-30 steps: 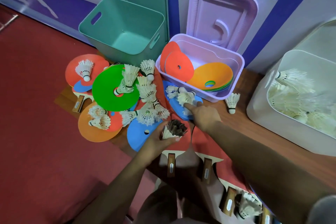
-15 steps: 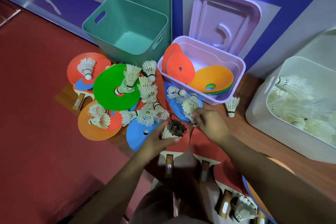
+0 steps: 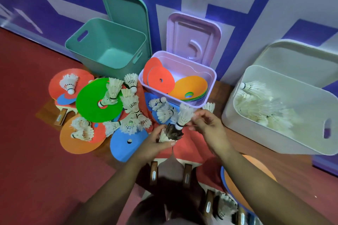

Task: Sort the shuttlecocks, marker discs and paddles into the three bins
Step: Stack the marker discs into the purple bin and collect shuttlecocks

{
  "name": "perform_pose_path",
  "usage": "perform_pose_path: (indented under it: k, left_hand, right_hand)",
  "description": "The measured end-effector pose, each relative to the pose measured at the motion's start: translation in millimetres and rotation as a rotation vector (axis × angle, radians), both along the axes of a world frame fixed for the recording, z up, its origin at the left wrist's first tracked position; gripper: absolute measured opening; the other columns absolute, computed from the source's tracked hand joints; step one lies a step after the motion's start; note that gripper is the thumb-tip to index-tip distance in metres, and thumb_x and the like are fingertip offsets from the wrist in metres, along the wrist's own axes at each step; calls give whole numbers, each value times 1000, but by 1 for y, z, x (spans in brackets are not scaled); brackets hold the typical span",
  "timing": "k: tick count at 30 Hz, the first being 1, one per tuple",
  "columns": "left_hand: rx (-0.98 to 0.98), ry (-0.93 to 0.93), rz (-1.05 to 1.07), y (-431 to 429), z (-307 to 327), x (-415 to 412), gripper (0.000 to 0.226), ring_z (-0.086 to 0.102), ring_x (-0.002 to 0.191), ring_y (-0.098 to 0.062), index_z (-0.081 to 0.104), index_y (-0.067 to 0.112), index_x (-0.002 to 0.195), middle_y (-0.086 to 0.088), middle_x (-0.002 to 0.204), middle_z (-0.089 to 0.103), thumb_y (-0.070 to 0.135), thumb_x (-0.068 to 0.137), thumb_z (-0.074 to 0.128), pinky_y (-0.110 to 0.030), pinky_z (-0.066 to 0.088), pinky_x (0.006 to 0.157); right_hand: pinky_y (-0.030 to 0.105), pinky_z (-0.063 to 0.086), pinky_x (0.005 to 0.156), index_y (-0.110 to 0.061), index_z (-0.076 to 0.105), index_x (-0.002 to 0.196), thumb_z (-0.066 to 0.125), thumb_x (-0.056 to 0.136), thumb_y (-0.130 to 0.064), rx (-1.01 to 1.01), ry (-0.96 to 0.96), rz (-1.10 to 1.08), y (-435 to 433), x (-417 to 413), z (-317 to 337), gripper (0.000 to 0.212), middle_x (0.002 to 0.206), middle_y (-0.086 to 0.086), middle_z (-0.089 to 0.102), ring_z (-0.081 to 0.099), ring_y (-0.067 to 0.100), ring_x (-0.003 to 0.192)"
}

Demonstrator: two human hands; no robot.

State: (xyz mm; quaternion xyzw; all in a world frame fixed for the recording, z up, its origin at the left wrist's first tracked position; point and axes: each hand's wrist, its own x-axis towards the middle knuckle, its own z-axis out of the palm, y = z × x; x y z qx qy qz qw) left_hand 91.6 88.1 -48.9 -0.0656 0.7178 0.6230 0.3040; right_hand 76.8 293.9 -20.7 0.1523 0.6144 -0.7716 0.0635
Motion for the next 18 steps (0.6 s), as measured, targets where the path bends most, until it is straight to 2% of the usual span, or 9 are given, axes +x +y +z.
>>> perform_pose_path:
  k: [4,7,10,12,15,16,18]
  left_hand:
    - [52,1,-26,6,-2,4,61,64,95,-1,48,33,133,6,115,67,8,84,73,-17,48,83]
    - [56,-8,-13,5,-1,10,63,62,111,-2,44,42,134,13,125,64,15,86,73,-22,49,94]
    - [70,-54,69,-5,-5,13,51,65,109,-8,49,45,126,11,120,67,15,89,68,-25,51,92]
    - [95,-76,142,-13,-6,14,47,68,105,-16,52,47,119,7,117,70,15,88,69,-31,52,92]
    - [125,-110,248,-30,-8,13,53,69,99,-8,51,44,126,15,109,72,20,85,73,-28,53,90]
    - [141,-117,264,-37,-10,12,63,68,104,-12,49,39,134,11,115,71,27,79,78,-33,52,95]
    - [161,-149,272,-48,-12,12,82,62,117,-24,45,37,140,3,129,64,40,67,84,-46,44,106]
  right_hand:
    - [24,45,72,-12,65,82,62,87,6,301,-4,191,-4,14,-14,20,80,8,64,56,13,73]
    - [21,46,75,-18,70,81,67,85,2,385,-14,272,-9,19,-16,20,87,8,71,59,6,76]
    - [20,48,80,-13,75,88,69,87,-9,306,-42,357,-15,18,-12,8,94,7,75,64,6,83]
    - [20,48,77,-14,77,96,66,91,-16,257,-33,401,-18,12,-7,12,92,3,75,65,8,83]
    - [27,48,66,-8,72,104,55,98,-15,172,-57,355,-26,-7,-2,19,90,6,71,62,15,71]
    - [29,49,65,-9,70,105,55,98,-15,252,-34,349,-29,-15,-6,18,91,9,70,61,16,70]
    - [34,50,72,-15,66,112,56,94,-14,636,79,446,-35,-33,-23,20,96,13,67,63,17,76]
